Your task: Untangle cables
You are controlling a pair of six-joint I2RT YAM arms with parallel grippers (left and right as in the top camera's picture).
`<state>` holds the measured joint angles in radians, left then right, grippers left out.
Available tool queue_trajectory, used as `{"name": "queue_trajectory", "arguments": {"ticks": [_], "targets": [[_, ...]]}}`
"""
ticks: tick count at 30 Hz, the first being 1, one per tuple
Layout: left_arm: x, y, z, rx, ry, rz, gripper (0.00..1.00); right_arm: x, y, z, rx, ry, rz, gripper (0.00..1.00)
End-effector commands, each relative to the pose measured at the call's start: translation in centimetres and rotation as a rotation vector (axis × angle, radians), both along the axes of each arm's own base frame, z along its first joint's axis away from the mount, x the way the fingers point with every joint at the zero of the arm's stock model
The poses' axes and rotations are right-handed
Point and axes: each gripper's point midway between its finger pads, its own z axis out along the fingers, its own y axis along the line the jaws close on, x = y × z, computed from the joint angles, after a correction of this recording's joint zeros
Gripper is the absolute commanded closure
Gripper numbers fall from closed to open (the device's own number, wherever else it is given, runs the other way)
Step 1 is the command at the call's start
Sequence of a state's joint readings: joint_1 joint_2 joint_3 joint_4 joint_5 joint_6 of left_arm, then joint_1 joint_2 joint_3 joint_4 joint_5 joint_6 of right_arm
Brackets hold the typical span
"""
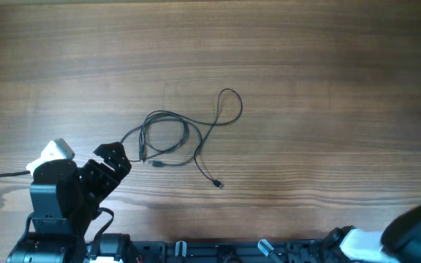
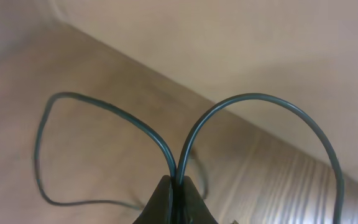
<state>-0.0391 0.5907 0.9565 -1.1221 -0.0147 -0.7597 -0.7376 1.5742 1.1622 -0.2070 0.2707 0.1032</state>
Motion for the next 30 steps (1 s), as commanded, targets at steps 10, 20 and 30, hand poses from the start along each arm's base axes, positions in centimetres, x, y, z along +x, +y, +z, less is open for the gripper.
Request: {"name": "queue_trajectory", "arguments": {"ticks": [10,20,30], "targets": [[0.0,0.4,0.0,0.028,-0.002,0.000,0.00,2.1,-3.0,-12.5,0.244,-0.012,0.069,0.90],[0.0,0.4,0.0,0.028,-0.002,0.001,0.00,1.6,-2.4,-12.0,0.275,-0.017,0.045,0.00],[0.0,0.4,0.0,0.028,-0.002,0.000,0.00,1.9,5.0,-4.1,0.534,-0.260,0.130,0.00]]}}
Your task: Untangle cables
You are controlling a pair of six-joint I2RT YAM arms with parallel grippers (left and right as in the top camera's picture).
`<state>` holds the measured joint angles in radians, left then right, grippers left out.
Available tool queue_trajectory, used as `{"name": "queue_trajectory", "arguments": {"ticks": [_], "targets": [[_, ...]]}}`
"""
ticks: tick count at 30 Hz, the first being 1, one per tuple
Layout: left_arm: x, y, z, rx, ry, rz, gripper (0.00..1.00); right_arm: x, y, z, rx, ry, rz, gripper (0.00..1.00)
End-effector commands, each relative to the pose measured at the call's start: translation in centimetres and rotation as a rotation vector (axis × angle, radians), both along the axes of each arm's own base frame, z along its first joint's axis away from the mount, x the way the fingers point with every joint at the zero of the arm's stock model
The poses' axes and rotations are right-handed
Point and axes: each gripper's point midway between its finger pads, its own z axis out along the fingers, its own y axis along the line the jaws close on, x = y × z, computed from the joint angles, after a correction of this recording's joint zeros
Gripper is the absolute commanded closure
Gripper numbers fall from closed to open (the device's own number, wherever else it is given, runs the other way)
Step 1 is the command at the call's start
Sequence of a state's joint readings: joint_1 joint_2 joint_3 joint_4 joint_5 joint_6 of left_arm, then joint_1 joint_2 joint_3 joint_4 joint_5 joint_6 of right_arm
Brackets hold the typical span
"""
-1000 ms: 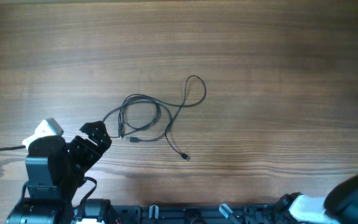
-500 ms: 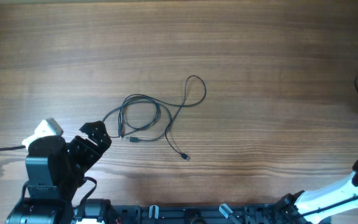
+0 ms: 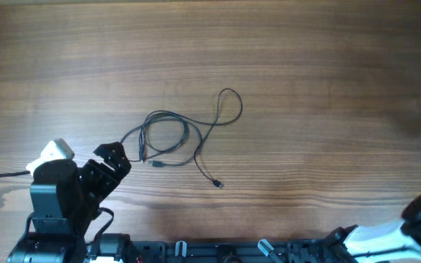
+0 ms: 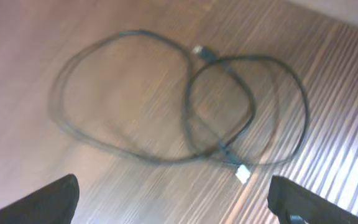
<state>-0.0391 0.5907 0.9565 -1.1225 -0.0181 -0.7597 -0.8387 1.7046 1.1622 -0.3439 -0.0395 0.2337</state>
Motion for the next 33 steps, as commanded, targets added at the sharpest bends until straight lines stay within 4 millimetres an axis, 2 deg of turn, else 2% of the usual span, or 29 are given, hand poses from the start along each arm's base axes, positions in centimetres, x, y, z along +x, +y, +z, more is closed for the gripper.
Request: {"name": "queue_trajectory", "arguments": {"ticks": [1,2,4,6,12,15,17,20,23,29,33], "targets": [[0.0,0.3,0.0,0.026,-0.002,-0.002,0.00,3.5,6.1,5.4,0.262,-0.303,0.098,0.00],[0.0,0.3,0.0,0.026,-0.002,-0.002,0.00,4.0,7.6,5.8,0.326,-0.337,0.130,0.00],[0.0,0.3,0.0,0.026,-0.002,-0.002,0.00,5.5,12.3,6.7,0.513,-0.401,0.231,0.00],[0.0,0.3,0.0,0.026,-0.002,-0.002,0.00,6.6,16.4,6.8,0.620,-0.392,0.326,0.00],[0.0,0.3,0.0,0.026,-0.002,-0.002,0.00,8.3,28.4,5.2,0.714,-0.220,0.570,0.00],[0.0,0.3,0.0,0.026,-0.002,-0.002,0.00,8.6,34.1,4.3,0.685,-0.127,0.689,0.00],[0.0,0.3,0.0,0.026,-0.002,-0.002,0.00,8.6,38.0,3.2,0.619,-0.053,0.766,0.00],[0.0,0.3,0.0,0.026,-0.002,-0.002,0.00,8.5,42.3,1.4,0.487,0.035,0.845,0.00],[0.0,0.3,0.0,0.025,-0.002,-0.002,0.00,7.5,47.4,-0.6,0.405,0.112,0.958,0.00],[0.0,0.3,0.0,0.026,-0.002,-0.002,0.00,6.0,55.3,-3.8,0.349,0.153,1.205,0.01],[0.0,0.3,0.0,0.026,-0.002,-0.002,0.00,3.5,61.0,-5.4,0.346,0.148,1.498,0.18]]}}
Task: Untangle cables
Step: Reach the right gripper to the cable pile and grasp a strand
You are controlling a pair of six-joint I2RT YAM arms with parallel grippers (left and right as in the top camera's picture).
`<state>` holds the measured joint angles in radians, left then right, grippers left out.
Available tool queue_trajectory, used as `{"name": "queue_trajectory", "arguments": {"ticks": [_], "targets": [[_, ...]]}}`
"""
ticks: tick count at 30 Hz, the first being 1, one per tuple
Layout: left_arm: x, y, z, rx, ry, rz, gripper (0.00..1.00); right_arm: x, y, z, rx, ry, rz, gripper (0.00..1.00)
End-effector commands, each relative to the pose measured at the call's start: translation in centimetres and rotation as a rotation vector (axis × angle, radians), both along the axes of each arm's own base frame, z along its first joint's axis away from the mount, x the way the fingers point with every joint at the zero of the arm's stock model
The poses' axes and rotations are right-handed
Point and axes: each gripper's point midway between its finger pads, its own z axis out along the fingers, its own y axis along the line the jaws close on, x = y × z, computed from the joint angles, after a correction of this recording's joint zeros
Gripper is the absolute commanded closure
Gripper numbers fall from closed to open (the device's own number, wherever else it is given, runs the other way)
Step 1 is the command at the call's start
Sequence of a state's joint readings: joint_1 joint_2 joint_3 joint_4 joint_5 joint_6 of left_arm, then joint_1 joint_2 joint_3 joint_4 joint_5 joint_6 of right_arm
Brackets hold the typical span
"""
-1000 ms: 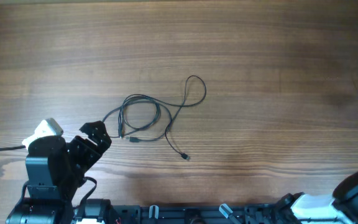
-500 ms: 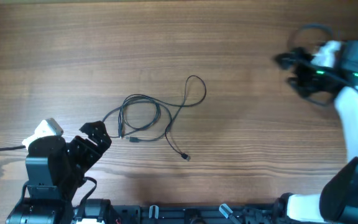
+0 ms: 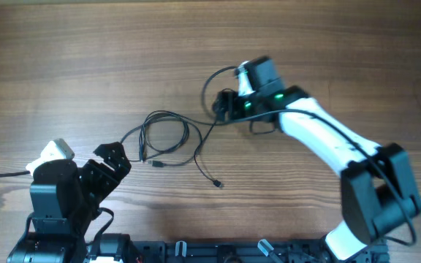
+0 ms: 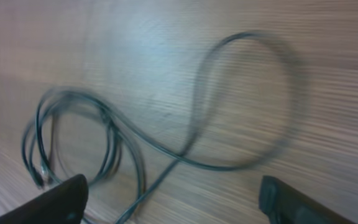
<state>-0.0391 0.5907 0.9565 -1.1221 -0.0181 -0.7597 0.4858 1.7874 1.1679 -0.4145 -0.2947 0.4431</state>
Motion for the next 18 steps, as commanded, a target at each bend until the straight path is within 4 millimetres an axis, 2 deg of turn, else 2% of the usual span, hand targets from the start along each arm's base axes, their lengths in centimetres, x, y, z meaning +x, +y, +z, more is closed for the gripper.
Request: {"name": "queue_trajectory", "arguments": {"ticks": [1,3,8,11,14,16,18], "targets": [[0.0,0.3,0.0,0.026,-0.002,-0.002,0.00,-2.3,4.4,-2.0,0.005,-0.050,0.270,0.22],[0.0,0.3,0.0,0.026,-0.002,-0.002,0.00,-3.2,6.5,-2.7,0.000,-0.103,0.381,0.31],[0.0,0.3,0.0,0.026,-0.002,-0.002,0.00,-4.1,9.9,-3.9,0.003,-0.204,0.517,0.38],[0.0,0.3,0.0,0.026,-0.002,-0.002,0.00,-3.0,10.6,-4.3,-0.010,-0.260,0.504,0.39],[0.0,0.3,0.0,0.026,-0.002,-0.002,0.00,-1.8,10.8,-4.8,-0.029,-0.308,0.484,0.45],[0.0,0.3,0.0,0.026,-0.002,-0.002,0.00,-1.5,11.0,-5.1,-0.045,-0.353,0.531,0.49],[0.0,0.3,0.0,0.026,-0.002,-0.002,0.00,-1.5,11.1,-5.5,-0.051,-0.363,0.546,0.48]]}}
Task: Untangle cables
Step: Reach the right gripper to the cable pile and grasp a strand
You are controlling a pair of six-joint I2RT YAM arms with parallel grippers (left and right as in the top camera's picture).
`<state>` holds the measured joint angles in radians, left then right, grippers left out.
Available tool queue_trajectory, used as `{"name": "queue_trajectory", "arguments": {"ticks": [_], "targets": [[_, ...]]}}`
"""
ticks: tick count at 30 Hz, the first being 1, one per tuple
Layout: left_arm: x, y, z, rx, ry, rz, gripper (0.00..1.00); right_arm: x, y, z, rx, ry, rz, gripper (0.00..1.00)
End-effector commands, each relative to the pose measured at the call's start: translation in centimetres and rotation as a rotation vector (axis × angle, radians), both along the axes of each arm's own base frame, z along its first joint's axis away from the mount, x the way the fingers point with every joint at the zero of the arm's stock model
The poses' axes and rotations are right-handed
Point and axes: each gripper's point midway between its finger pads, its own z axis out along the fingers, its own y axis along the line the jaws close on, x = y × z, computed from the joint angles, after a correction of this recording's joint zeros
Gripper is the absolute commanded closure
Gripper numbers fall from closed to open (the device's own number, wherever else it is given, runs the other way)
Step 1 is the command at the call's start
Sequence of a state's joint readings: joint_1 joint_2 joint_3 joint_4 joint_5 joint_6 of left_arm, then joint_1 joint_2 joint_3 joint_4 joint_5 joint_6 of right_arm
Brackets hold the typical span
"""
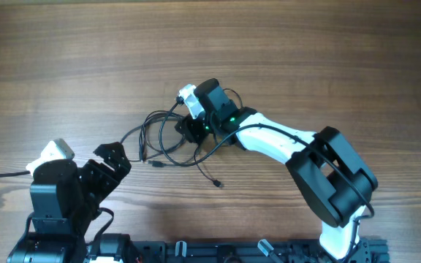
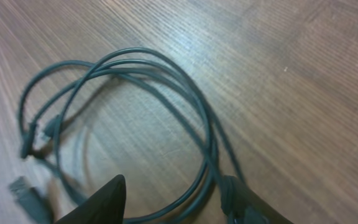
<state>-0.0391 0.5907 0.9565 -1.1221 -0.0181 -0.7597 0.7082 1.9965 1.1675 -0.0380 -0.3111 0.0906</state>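
A thin dark cable [image 1: 156,142] lies tangled in loops at the table's middle, one plug end [image 1: 217,183] trailing toward the front. My right gripper [image 1: 190,126] is low over the coil's right side. In the right wrist view the right gripper [image 2: 173,183] is open, and several strands of the cable [image 2: 166,81] run between its fingers [image 2: 107,202], which straddle them. Two plug ends [image 2: 27,186] show at the left. My left gripper [image 1: 114,157] rests just left of the tangle, apart from it; its jaw state is unclear.
A second dark cable lies at the table's far right edge. The right arm [image 1: 320,157] stretches across the front right of the table. The left arm's base [image 1: 50,190] stands at the front left.
My right gripper has moved left and down, from over the far loop to the main coil, whose strands now sit between its open fingers. The loops look pulled together. The left arm has not moved.
My right gripper was shut on a dark cable held up at the far right. Then it was open above that cable lying on the table there. Later it hung open over the middle tangle's far loop, and now it straddles the coil.
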Motion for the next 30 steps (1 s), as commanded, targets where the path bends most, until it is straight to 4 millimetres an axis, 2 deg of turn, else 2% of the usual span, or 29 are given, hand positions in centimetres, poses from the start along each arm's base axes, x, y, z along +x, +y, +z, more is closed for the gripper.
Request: {"name": "queue_trajectory", "arguments": {"ticks": [1,5,8,10,11,15,16,18,24,30], "targets": [[0.0,0.3,0.0,0.026,-0.002,-0.002,0.00,0.5,-0.3,-1.6,-0.048,-0.045,0.034,0.48],[0.0,0.3,0.0,0.026,-0.002,-0.002,0.00,0.3,-0.5,-2.6,-0.067,-0.036,0.048,0.53],[0.0,0.3,0.0,0.026,-0.002,-0.002,0.00,0.0,-0.9,-3.6,-0.092,-0.019,0.046,0.61],[0.0,0.3,0.0,0.026,-0.002,-0.002,0.00,0.1,-1.5,-4.0,-0.125,-0.017,0.027,0.75],[0.0,0.3,0.0,0.026,-0.002,-0.002,0.00,0.3,-1.9,-4.2,-0.147,-0.020,0.011,0.85],[0.0,0.3,0.0,0.026,-0.002,-0.002,0.00,0.4,-2.0,-4.2,-0.148,-0.024,0.008,0.83],[0.0,0.3,0.0,0.026,-0.002,-0.002,0.00,0.5,-2.0,-4.2,-0.147,-0.025,0.007,0.78],[0.0,0.3,0.0,0.026,-0.002,-0.002,0.00,0.4,-2.0,-4.2,-0.149,-0.022,0.008,0.59],[0.0,0.3,0.0,0.026,-0.002,-0.002,0.00,0.4,-2.0,-4.2,-0.158,-0.039,0.032,0.59],[0.0,0.3,0.0,0.026,-0.002,-0.002,0.00,-0.7,-2.9,-5.0,-0.267,-0.118,0.225,0.64]]}}
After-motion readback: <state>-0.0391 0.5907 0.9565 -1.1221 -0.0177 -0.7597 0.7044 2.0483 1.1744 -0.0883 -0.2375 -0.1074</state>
